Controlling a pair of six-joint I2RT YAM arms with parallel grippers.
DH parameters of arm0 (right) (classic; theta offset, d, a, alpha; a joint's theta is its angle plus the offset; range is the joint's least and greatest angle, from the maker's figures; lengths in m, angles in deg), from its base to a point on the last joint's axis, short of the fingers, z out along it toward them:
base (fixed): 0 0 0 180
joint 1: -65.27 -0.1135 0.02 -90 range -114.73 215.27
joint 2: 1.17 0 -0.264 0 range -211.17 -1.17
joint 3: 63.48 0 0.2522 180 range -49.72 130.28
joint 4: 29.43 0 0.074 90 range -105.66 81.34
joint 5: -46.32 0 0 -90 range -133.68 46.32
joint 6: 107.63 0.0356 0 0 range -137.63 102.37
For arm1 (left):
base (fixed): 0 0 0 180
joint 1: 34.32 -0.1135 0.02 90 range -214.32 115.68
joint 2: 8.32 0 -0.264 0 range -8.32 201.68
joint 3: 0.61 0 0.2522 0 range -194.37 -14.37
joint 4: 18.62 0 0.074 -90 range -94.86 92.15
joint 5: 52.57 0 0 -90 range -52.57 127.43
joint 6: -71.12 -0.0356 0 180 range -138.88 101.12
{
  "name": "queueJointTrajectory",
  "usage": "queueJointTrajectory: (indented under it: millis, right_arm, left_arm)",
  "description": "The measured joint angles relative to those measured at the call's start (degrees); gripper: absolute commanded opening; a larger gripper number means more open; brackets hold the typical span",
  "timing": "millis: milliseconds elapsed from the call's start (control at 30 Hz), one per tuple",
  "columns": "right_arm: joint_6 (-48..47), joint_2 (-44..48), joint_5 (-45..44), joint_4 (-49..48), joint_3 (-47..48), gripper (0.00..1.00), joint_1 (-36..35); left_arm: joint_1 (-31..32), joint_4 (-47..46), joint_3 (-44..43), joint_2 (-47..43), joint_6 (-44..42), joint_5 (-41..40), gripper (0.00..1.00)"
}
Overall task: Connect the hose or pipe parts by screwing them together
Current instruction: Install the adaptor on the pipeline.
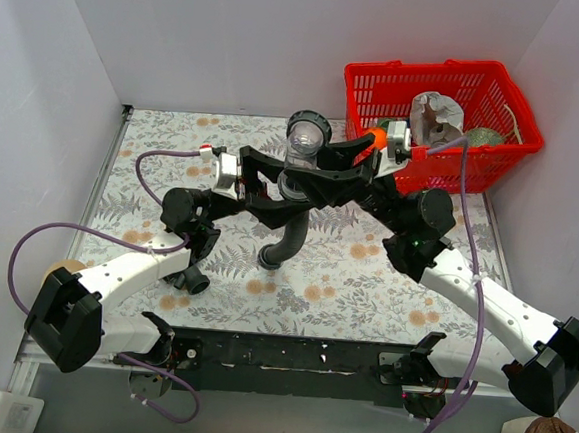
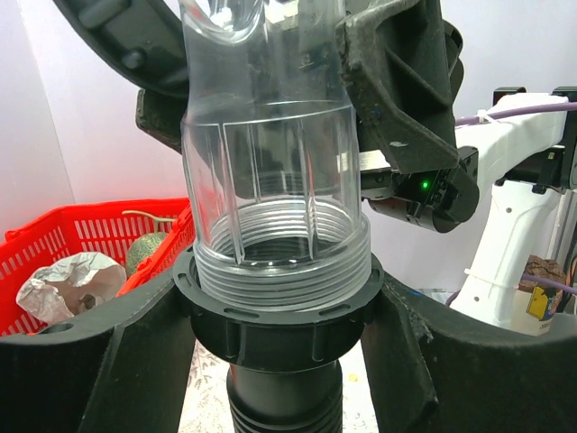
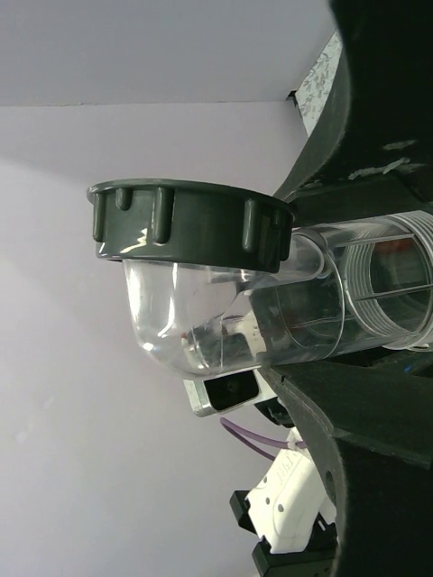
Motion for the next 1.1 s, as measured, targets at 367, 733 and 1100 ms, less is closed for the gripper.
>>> queueJointTrajectory:
  millis: [367, 733, 1100]
  right_arm:
    - [-1.0, 0.3, -3.7, -8.7, -2.9, 0.01, -2.8]
    - [-11.0, -0.3, -11.2, -1.2, 1.7, 0.01, -7.6]
    - [-19.8, 0.9, -12.7, 13.0, 12.1, 0.01, -10.3]
  left_arm:
    - [0.5, 0.4, 0.0, -1.7, -0.1, -0.8, 0.00]
    - [0.7, 2.7, 0.0, -3.5, -4.2, -5.7, 0.00]
    - [-0.3, 7.5, 0.3, -10.1, -7.3, -7.6, 0.00]
